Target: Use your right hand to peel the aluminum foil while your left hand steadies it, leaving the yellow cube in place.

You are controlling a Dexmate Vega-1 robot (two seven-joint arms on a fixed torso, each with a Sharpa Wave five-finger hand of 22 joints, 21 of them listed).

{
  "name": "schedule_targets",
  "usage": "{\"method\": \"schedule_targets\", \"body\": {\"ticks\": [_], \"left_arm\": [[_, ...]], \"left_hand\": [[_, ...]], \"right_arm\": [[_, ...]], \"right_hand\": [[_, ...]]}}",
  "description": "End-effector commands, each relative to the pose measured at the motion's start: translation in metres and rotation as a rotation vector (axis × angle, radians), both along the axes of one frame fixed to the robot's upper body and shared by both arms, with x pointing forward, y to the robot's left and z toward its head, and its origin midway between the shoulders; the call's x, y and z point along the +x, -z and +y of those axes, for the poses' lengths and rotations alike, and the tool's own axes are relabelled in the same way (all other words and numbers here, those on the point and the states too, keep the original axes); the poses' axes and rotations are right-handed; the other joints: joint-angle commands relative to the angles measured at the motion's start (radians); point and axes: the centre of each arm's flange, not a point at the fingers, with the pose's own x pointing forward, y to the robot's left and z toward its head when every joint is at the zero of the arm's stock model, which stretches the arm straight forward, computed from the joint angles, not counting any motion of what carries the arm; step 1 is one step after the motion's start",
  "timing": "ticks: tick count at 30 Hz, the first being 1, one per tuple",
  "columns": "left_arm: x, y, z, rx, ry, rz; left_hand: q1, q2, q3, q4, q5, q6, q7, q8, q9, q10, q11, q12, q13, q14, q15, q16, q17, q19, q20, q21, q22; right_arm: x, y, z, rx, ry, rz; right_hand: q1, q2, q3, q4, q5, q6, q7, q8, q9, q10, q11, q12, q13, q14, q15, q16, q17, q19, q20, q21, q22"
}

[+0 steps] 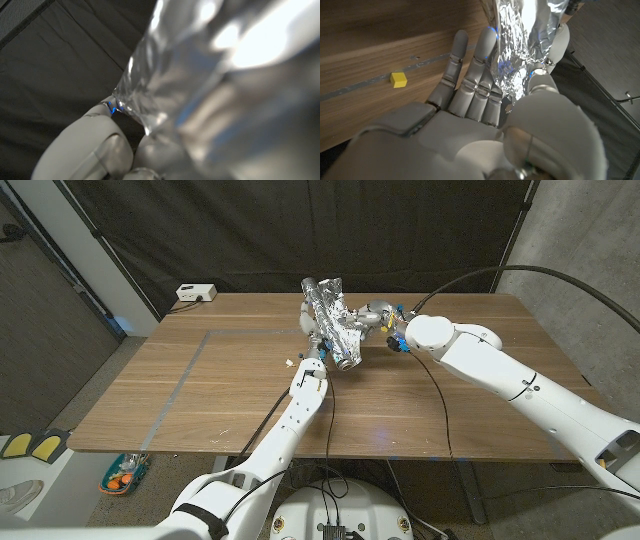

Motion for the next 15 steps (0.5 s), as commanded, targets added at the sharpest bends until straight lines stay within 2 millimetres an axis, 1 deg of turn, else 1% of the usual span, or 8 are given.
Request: {"method": "schedule_targets", "body": {"ticks": [1, 2, 3, 7, 9, 13, 14, 15], "left_arm": [[0.0001, -0.0009, -0.0022, 0.009, 0.010, -0.004], [0.0001, -0.0009, -0.0022, 0.011, 0.009, -0.007], [0.0000, -0.0009, -0.0022, 0.011, 0.009, -0.008], [-0.0002, -0.0005, -0.0024, 0.011, 0.016, -0.010], [-0.0003, -0.0003, -0.0027, 0.014, 0.020, -0.012], [-0.0003, -0.0006, -0.0035, 0.015, 0.028, -0.026], [-0.0003, -0.0006, -0.0035, 0.017, 0.029, -0.030], [-0.0004, -0.0007, -0.0035, 0.018, 0.031, -0.034]], "left_hand": [[0.015, -0.003, 0.002, -0.010, -0.002, 0.002, -0.007, 0.011, 0.003, 0.003, -0.012, 0.002, 0.001, -0.002, 0.001, -0.001, 0.000, 0.008, -0.012, -0.002, 0.004], [0.017, -0.004, 0.002, -0.011, -0.002, 0.002, -0.009, 0.012, 0.004, 0.004, -0.012, 0.003, 0.002, -0.001, 0.001, -0.001, 0.000, 0.008, -0.012, -0.002, 0.004], [0.019, -0.004, 0.002, -0.012, -0.003, 0.002, -0.008, 0.012, 0.005, 0.003, -0.014, 0.003, 0.002, -0.001, 0.001, -0.001, -0.001, 0.008, -0.012, -0.003, 0.004], [0.027, -0.005, 0.003, -0.017, -0.006, 0.004, -0.011, 0.016, 0.007, 0.006, -0.015, 0.002, -0.001, 0.002, 0.001, 0.000, -0.002, 0.011, -0.013, -0.004, 0.005], [0.031, -0.005, 0.003, -0.019, -0.008, 0.007, -0.014, 0.019, 0.009, 0.010, -0.015, 0.003, -0.002, 0.003, 0.001, 0.000, -0.003, 0.015, -0.014, -0.003, 0.006], [0.049, -0.005, 0.005, -0.030, -0.015, 0.007, -0.018, 0.023, 0.012, 0.016, -0.019, 0.005, -0.004, 0.008, 0.000, 0.001, -0.005, 0.025, -0.016, -0.001, 0.007], [0.063, -0.012, 0.004, -0.042, -0.023, 0.001, -0.024, 0.024, 0.013, 0.023, -0.019, 0.003, -0.013, 0.012, -0.001, 0.002, -0.006, 0.032, -0.018, 0.001, 0.008], [0.081, -0.039, -0.005, -0.061, -0.038, -0.006, -0.033, 0.025, 0.014, 0.026, -0.020, -0.002, -0.025, 0.007, -0.001, -0.007, -0.018, 0.037, -0.017, 0.001, 0.008]], "right_arm": [[-0.0042, 0.0039, 0.0155, -0.006, 0.121, -0.081], [-0.0049, 0.0038, 0.0159, -0.012, 0.127, -0.088], [-0.0054, 0.0036, 0.0160, -0.014, 0.126, -0.097], [-0.0070, 0.0038, 0.0157, 0.011, 0.127, -0.119], [-0.0075, 0.0038, 0.0155, 0.021, 0.128, -0.133], [-0.0079, 0.0039, 0.0153, 0.035, 0.128, -0.148], [-0.0081, 0.0039, 0.0152, 0.036, 0.129, -0.151], [-0.0084, 0.0038, 0.0152, 0.035, 0.132, -0.154]], "right_hand": [[0.113, 0.016, -0.003, -0.002, 0.006, 0.087, -0.018, 0.024, 0.025, 0.097, -0.021, 0.099, 0.107, 0.056, -0.040, 0.072, 0.067, 0.024, -0.058, 0.044, -0.014], [0.138, 0.024, -0.005, 0.002, 0.003, 0.105, -0.020, 0.028, 0.031, 0.109, -0.032, 0.129, 0.142, 0.062, -0.039, 0.085, 0.076, 0.033, -0.070, 0.060, -0.017], [0.159, 0.033, -0.005, 0.003, 0.001, 0.120, -0.023, 0.033, 0.037, 0.119, -0.029, 0.154, 0.171, 0.073, -0.040, 0.100, 0.087, 0.030, -0.075, 0.068, -0.020], [0.226, 0.071, -0.009, 0.010, -0.009, 0.194, -0.023, 0.063, 0.067, 0.127, -0.050, 0.241, 0.292, 0.088, -0.040, 0.131, 0.105, 0.035, -0.100, 0.116, -0.029], [0.252, 0.086, -0.002, 0.008, -0.011, 0.194, -0.021, 0.065, 0.076, 0.130, -0.051, 0.243, 0.293, 0.088, -0.039, 0.145, 0.133, 0.024, -0.105, 0.128, -0.028], [0.272, 0.110, 0.001, 0.017, -0.013, 0.192, -0.015, 0.062, 0.083, 0.125, -0.053, 0.244, 0.292, 0.086, -0.039, 0.156, 0.176, 0.014, -0.135, 0.156, -0.024], [0.274, 0.110, -0.001, 0.018, -0.014, 0.193, -0.015, 0.064, 0.087, 0.121, -0.052, 0.247, 0.300, 0.082, -0.039, 0.156, 0.184, 0.011, -0.138, 0.161, -0.024], [0.274, 0.112, -0.001, 0.019, -0.014, 0.193, -0.012, 0.065, 0.088, 0.119, -0.052, 0.248, 0.302, 0.082, -0.039, 0.157, 0.189, 0.007, -0.138, 0.163, -0.023]]}}
